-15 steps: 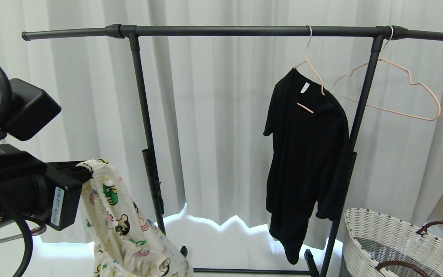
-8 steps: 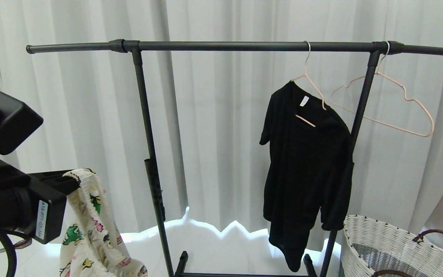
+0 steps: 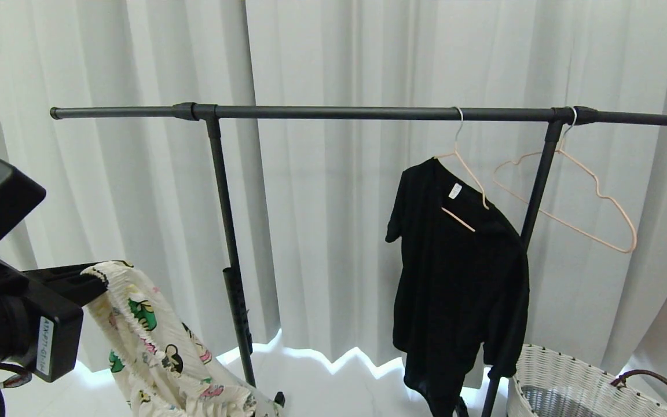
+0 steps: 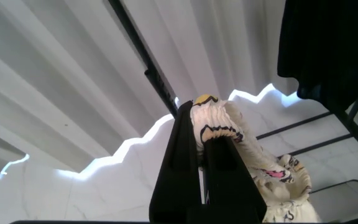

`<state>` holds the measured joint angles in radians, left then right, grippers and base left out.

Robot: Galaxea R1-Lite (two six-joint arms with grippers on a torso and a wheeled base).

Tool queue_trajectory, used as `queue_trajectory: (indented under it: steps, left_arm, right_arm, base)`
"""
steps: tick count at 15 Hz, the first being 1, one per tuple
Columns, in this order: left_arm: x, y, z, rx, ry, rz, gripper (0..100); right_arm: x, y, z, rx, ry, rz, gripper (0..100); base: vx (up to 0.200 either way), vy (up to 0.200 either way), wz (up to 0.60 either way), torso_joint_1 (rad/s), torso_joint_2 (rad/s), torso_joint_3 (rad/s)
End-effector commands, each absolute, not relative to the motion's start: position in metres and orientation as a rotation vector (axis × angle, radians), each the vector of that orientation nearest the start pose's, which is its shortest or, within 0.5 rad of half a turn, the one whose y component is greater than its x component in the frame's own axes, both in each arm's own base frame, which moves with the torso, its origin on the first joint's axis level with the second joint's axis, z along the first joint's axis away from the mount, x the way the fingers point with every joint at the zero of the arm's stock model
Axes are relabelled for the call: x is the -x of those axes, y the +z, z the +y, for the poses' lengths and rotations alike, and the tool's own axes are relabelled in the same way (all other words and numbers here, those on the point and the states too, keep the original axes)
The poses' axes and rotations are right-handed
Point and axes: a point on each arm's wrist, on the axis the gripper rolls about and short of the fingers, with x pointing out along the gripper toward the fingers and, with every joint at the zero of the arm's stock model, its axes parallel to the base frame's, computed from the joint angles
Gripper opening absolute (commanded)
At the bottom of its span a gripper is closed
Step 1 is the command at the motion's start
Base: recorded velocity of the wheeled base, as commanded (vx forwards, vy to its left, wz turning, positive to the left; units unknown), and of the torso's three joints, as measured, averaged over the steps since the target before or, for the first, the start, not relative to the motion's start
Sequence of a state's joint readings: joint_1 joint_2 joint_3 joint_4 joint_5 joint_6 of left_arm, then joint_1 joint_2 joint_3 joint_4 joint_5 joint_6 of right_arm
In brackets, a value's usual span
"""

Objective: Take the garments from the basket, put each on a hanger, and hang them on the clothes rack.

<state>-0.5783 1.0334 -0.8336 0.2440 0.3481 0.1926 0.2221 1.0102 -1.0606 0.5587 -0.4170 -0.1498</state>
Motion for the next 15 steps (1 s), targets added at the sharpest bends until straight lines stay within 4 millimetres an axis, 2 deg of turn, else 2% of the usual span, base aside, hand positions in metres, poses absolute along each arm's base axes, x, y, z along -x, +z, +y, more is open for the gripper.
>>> queue_trajectory:
  steps: [1, 10, 15]
  left_arm:
    - [-0.1067, 0.2536, -0.0605, -0.385, -0.264, 0.369, 0]
    - [-0.1069, 0.2499, -0.0606, -0.389, -0.265, 0.377, 0]
    - [-0.1056, 0.2506, -0.0598, -0.389, -0.265, 0.371, 0]
  right_arm:
    - [-0.1065, 0.2875, 0.0147, 0.314, -0.152, 0.515, 100]
    - [-0.1092, 0.2858, 0.0158, 0.32, -0.136, 0.525, 100]
    - [-0.1089, 0.2854, 0.0163, 0.342, -0.101, 0.527, 100]
  base:
    - [0.0, 0.0, 0.0, 0.207, -0.49, -0.281]
    - [0.0, 0.0, 0.0, 0.222, -0.5, -0.277]
    - [0.0, 0.0, 0.0, 0.05, -0.1, -0.057]
